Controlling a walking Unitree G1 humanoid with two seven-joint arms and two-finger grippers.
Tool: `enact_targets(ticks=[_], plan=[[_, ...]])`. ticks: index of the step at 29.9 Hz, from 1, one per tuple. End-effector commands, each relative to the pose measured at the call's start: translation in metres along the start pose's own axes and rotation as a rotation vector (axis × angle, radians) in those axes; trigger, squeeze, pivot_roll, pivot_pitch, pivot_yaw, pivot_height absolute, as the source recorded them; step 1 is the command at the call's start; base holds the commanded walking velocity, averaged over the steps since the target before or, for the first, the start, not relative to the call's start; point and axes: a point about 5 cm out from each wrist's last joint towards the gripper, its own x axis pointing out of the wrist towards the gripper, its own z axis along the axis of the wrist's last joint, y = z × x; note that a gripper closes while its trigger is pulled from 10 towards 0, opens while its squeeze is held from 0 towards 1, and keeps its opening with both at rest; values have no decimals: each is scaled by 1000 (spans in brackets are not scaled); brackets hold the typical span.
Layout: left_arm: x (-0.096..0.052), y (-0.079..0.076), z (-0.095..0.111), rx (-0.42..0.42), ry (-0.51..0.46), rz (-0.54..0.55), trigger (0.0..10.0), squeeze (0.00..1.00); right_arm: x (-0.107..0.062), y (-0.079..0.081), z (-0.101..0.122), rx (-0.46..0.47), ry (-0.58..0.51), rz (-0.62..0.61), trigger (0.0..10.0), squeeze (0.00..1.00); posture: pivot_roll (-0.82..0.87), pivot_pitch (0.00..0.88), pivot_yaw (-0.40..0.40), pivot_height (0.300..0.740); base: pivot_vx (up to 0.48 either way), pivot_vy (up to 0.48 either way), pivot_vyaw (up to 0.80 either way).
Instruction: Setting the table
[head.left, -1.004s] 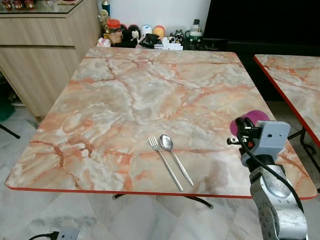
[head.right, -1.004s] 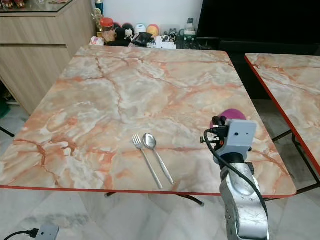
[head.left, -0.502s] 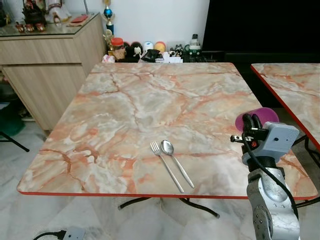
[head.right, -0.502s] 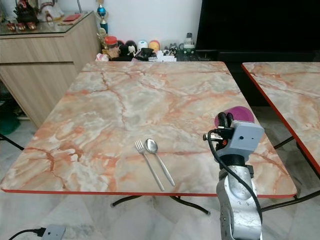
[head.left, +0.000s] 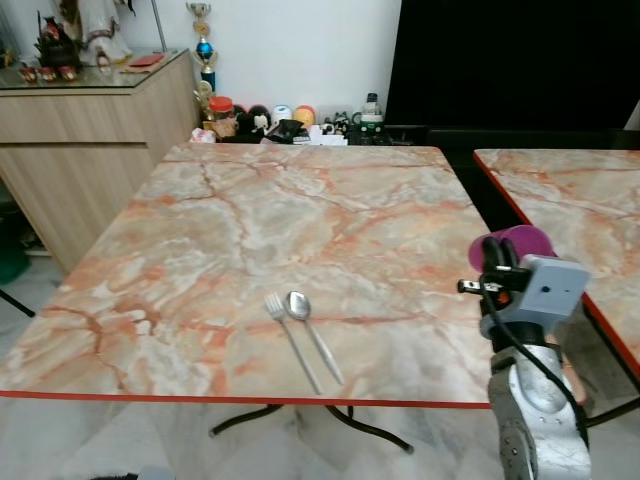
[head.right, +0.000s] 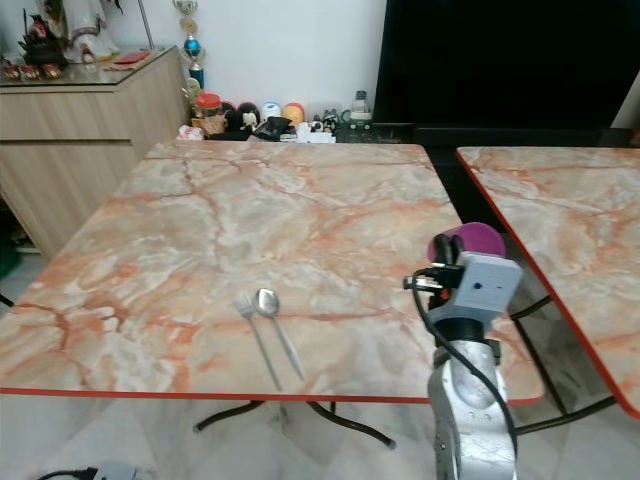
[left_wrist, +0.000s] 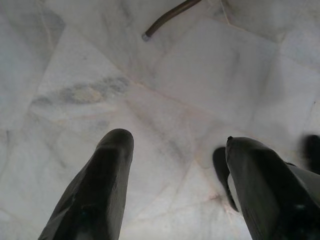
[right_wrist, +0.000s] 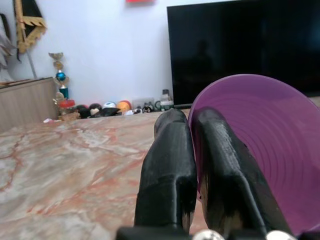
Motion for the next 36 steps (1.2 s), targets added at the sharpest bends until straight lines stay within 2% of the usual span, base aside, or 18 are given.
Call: enact_targets(ticks=[1,10,17,23,31,36], plan=[[0,-3,-2,14,16,-14,10000,0,-3,-6,1,-10,-7,-10,10000,0,-92,0,39,740,0,-480,0],[1,-5,0,12,16,-19,10000,0,-1,-9,4,-28,-19,-14,10000,0,-111,0,36,740,0,-480,0],[2,2,5,-2,6,3,10000,0,3,-16,8,-56,-27,-29,10000,0,-117,1,23,740,0,-480,0],[3,0,8,-7,0,-1,10000,0,8,-23,13,-59,-38,-58,10000,0,-112,50,17,740,0,-480,0],[3,-2,7,-33,-4,8,10000,0,9,-19,11,-50,-25,-50,10000,0,-88,81,6,740,0,-480,0],[0,1,-1,-34,13,13,10000,0,10,-17,10,-39,-23,-57,10000,0,-79,96,11,740,0,-476,0]])
